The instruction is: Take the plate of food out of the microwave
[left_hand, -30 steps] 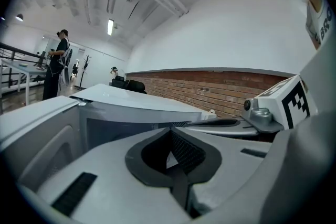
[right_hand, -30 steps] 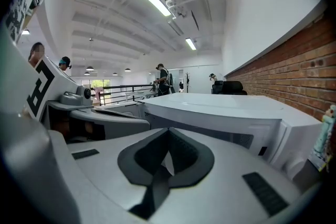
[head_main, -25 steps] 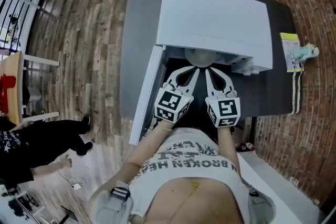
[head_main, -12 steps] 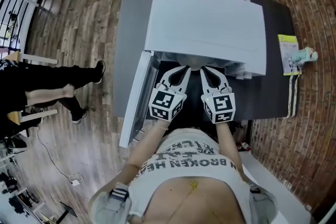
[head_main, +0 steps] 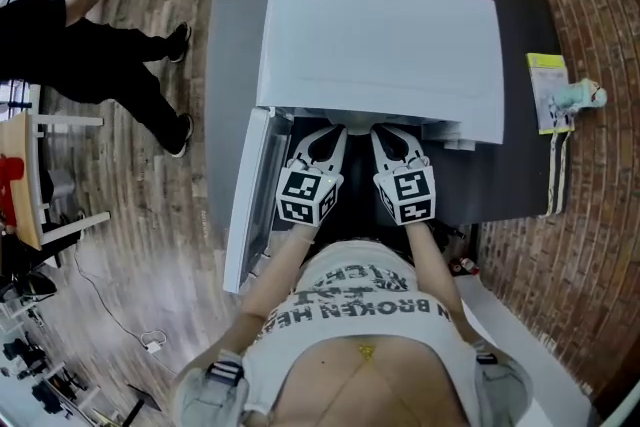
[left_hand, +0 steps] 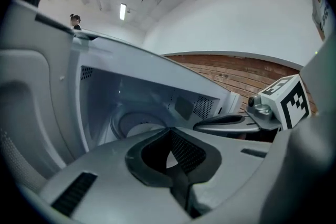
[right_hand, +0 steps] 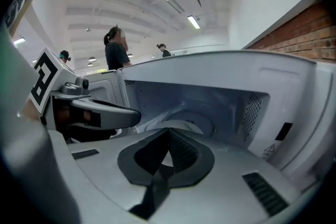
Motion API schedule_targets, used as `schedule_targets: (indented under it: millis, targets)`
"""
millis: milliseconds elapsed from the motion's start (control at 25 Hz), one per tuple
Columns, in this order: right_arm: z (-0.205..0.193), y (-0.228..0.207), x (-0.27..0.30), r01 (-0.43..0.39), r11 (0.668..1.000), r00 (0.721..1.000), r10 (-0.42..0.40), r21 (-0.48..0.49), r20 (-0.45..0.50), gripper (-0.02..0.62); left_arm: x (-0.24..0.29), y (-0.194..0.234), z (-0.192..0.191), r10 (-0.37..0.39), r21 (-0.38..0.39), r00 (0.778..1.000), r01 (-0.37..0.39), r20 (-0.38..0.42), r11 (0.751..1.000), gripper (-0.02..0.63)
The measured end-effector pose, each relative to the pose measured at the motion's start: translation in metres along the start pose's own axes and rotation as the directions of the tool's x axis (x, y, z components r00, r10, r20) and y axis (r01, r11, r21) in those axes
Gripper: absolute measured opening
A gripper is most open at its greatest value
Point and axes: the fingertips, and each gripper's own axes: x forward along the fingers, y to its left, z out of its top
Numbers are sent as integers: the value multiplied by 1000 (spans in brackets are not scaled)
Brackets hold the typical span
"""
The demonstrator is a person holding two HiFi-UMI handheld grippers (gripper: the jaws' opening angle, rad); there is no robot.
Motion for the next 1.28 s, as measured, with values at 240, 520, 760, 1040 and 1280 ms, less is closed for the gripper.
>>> schedule_targets:
  millis: [240, 520, 760, 1040, 1280]
  targets:
    - [-26, -8, 17, -1, 1000, 998, 3, 26, -69, 8, 13, 21, -23, 23, -109, 999, -28, -46, 994, 6]
    - [-46, -17, 24, 17, 999, 992, -13, 35, -123, 8, 23, 39, -51, 19, -345, 997, -45, -78, 937, 6]
    - [-54, -24, 21, 27, 999, 990, -20, 46, -140, 8, 30, 51, -66, 32, -616, 999, -37, -20, 787, 75]
    - [-63, -32, 12, 46, 997, 987, -35, 67, -156, 8, 45, 59, -73, 14, -789, 999, 19, 35, 614, 103]
    - [-69, -37, 9, 59, 994, 985, -43, 93, -164, 8, 55, 62, -75, 5, -832, 998, 43, 55, 554, 101]
